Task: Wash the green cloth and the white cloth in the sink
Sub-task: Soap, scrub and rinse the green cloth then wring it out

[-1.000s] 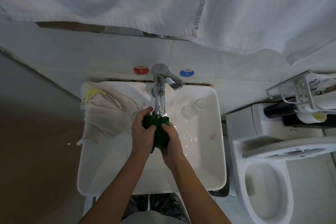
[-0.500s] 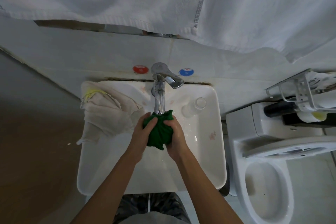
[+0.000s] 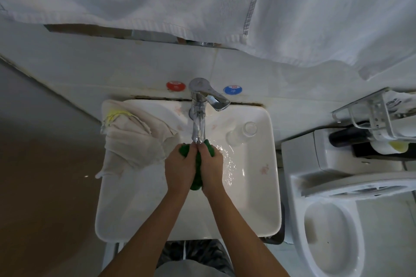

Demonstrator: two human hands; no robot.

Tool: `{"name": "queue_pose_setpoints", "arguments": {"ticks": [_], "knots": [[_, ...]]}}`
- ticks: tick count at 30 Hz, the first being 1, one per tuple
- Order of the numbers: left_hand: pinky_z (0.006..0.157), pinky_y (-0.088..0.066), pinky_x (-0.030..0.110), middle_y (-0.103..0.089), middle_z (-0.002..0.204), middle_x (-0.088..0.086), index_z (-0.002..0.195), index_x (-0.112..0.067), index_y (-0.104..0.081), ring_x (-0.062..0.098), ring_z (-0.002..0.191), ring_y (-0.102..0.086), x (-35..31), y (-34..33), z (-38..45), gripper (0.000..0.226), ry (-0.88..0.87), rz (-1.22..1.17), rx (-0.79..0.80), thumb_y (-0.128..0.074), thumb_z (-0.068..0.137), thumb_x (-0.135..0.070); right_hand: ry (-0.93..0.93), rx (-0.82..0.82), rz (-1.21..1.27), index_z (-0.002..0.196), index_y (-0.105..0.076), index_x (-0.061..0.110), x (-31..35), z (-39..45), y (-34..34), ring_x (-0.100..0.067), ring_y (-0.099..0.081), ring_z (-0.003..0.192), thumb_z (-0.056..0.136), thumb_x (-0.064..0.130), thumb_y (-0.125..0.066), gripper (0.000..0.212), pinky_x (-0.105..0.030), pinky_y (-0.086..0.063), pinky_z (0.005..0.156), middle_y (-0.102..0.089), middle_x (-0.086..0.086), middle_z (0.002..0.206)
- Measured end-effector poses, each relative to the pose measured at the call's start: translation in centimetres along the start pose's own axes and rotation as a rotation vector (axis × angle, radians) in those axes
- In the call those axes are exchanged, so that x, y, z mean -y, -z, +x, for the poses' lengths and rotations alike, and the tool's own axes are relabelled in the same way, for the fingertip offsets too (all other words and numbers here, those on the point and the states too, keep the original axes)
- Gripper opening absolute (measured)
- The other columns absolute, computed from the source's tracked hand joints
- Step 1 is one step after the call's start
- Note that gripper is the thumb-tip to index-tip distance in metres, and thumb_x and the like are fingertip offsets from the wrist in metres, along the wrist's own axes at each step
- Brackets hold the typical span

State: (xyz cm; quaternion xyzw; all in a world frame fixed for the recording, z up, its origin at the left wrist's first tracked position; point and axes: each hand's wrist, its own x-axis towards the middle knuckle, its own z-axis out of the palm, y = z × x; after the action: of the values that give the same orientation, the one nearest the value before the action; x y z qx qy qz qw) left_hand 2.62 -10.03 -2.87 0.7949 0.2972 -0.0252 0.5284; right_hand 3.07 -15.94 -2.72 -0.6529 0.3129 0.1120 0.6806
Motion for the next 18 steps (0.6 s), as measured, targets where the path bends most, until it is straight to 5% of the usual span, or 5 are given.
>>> {"name": "queue_pose_setpoints", "arguments": {"ticks": [6,10,16,18], "knots": [[0.051,-0.037,0.015,-0.056,0.056,0.004,0.069,-0.002,-0.065,0.017,0.049,-0.052,0.3,-0.4,0.2,0.027,-0.116,0.049,-0.094,-0.062,0.091,-0.016,0.027,-0.096,-0.107,0.055,-0.048,0.011,0.0,0.9,0.2,-0.018,-0.037,0.055,0.083,0.008,-0.058,0.03,-0.03,-0.033,0.056,-0.038,-0.005,0.053],[0.047,-0.037,0.007,-0.051,0.053,-0.002,0.067,-0.009,-0.058,0.011,0.049,-0.051,0.1,-0.6,0.2,0.031,-0.073,0.061,-0.056,-0.055,0.095,-0.021,0.009,-0.159,-0.113,0.057,-0.047,0.012,-0.4,1.0,0.0,-0.014,-0.039,0.053,0.089,0.014,-0.055,0.033,-0.029,-0.037,0.055,-0.041,-0.003,0.054],[0.06,-0.045,0.005,-0.061,0.082,-0.004,0.097,-0.013,-0.057,0.005,0.076,-0.06,-0.9,0.5,0.0,0.009,0.017,-0.165,0.158,-0.061,0.091,-0.018,-0.089,-0.235,0.077,0.08,-0.055,0.013,0.1,1.9,0.2,-0.02,-0.058,0.075,0.097,0.029,-0.049,0.024,-0.04,-0.053,0.078,-0.057,-0.007,0.079],[0.065,-0.047,0.005,-0.058,0.096,-0.006,0.11,-0.017,-0.049,0.003,0.087,-0.058,-0.9,0.9,-0.2,0.025,0.007,-0.237,0.259,-0.059,0.089,-0.005,-0.095,-0.232,0.124,0.09,-0.055,0.014,0.6,2.2,0.4,-0.021,-0.059,0.082,0.098,0.032,-0.049,0.02,-0.041,-0.054,0.082,-0.058,-0.007,0.087]]}}
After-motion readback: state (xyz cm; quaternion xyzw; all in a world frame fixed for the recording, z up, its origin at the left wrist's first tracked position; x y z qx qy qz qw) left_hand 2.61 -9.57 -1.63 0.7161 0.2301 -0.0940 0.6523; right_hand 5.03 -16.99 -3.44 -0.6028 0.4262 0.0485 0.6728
